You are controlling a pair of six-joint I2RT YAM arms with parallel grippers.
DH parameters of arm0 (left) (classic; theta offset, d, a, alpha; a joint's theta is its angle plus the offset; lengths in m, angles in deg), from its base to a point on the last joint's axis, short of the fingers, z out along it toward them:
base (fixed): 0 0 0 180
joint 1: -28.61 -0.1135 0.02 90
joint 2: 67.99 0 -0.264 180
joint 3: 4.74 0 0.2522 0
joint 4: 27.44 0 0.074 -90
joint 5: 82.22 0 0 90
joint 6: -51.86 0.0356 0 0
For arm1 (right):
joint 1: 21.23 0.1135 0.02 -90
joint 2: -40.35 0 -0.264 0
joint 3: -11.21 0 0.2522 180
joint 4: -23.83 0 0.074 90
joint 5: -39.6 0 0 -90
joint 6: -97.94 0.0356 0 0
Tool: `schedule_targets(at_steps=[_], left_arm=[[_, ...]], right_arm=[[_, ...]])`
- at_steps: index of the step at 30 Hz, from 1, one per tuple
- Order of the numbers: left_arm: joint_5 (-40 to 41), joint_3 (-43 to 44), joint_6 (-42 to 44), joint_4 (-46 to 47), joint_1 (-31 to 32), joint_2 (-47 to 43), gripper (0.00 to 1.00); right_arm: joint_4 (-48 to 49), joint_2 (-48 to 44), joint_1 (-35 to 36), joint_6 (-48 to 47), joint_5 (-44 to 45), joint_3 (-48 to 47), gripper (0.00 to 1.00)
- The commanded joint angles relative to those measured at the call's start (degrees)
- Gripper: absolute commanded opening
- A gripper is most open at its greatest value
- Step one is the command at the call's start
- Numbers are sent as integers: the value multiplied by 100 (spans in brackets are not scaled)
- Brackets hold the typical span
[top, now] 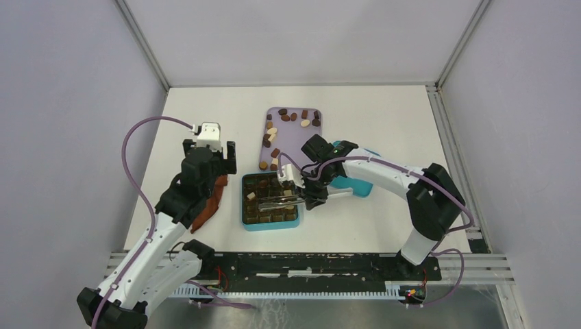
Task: Pack the chocolate
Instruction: Place the fake chocolate in the packing box.
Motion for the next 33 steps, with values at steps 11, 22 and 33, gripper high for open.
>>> schedule_targets(at_steps=[11, 22, 33], left_arm=[[52, 24, 173, 177, -43, -45, 90], [33, 24, 173, 169, -41, -43, 90], [21, 32, 173, 169, -45, -45, 90]], right_arm=[[257, 391, 258, 413, 808, -658, 17], [144, 480, 398, 353, 915, -684, 34], [44, 467, 407, 346, 873, -789, 49]])
